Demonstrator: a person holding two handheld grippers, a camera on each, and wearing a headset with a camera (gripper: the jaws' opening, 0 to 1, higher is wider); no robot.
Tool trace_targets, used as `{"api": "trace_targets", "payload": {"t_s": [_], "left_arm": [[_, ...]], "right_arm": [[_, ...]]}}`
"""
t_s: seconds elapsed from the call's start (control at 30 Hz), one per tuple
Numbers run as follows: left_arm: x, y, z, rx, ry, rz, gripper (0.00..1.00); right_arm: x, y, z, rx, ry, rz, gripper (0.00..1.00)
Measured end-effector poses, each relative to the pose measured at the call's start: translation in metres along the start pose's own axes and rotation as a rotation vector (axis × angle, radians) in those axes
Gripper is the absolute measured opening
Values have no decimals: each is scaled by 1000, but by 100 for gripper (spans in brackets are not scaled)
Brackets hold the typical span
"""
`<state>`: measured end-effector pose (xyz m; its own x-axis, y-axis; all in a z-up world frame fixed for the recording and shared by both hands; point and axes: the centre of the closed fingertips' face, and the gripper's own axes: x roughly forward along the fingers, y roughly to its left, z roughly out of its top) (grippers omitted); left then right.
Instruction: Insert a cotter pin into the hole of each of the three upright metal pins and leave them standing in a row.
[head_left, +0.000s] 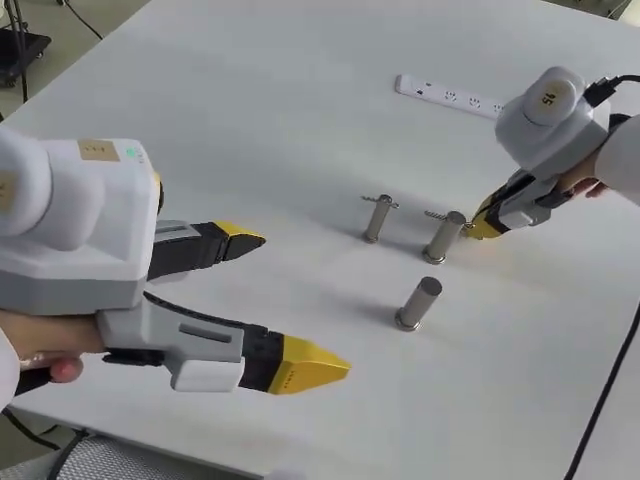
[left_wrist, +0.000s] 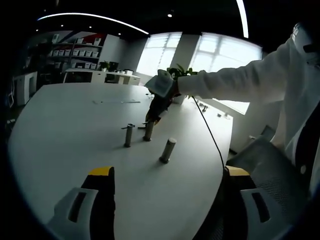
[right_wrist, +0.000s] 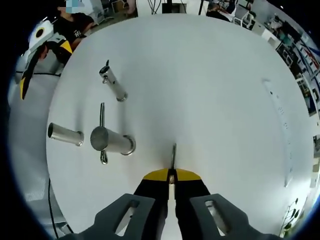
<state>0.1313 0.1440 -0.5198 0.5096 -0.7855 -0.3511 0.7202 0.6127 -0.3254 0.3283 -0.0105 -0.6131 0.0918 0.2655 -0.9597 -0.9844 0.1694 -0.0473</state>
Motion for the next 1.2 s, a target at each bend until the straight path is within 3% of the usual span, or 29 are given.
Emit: {"api": "trace_targets", "payload": {"t_s": [0.13,0.3,0.43,0.5,0.6,0.7,0.77,0.9,0.97,1.1,1.2], "left_arm": [[0,-1,-1,-2,5,-2,88],[1,-3,-1,7,10,-6,87],[1,-4,4,1,4,-15,85],[1,-5,6,-19,9,-22,86],[2,-4,7,0,15,-23,84],[6,-4,12,14,23,-29,83],[9,-4,15,24,26,-33,82],[20,-11,21,8,29,-76,68],[27,-15,25,6,23,-90,68],[39,-27,34,-50,6,-146,61],[51,-31,38,-104,9,-165,55]], "right_arm": [[0,-2,0,-36,11,-14,0],[-6,-5,4,-34,-18,-30,0],[-21,10,8,-53,-56,-24,0],[-27,9,4,-77,-66,-37,0],[-41,22,1,-111,-80,-61,0],[-55,37,1,-124,-142,-71,0],[-61,37,-3,-136,-167,-100,0],[-80,58,-3,-159,-220,-162,0],[-87,69,-5,-184,-232,-201,0],[-95,97,-1,-203,-287,-230,0],[-97,109,3,-196,-321,-243,0]]}}
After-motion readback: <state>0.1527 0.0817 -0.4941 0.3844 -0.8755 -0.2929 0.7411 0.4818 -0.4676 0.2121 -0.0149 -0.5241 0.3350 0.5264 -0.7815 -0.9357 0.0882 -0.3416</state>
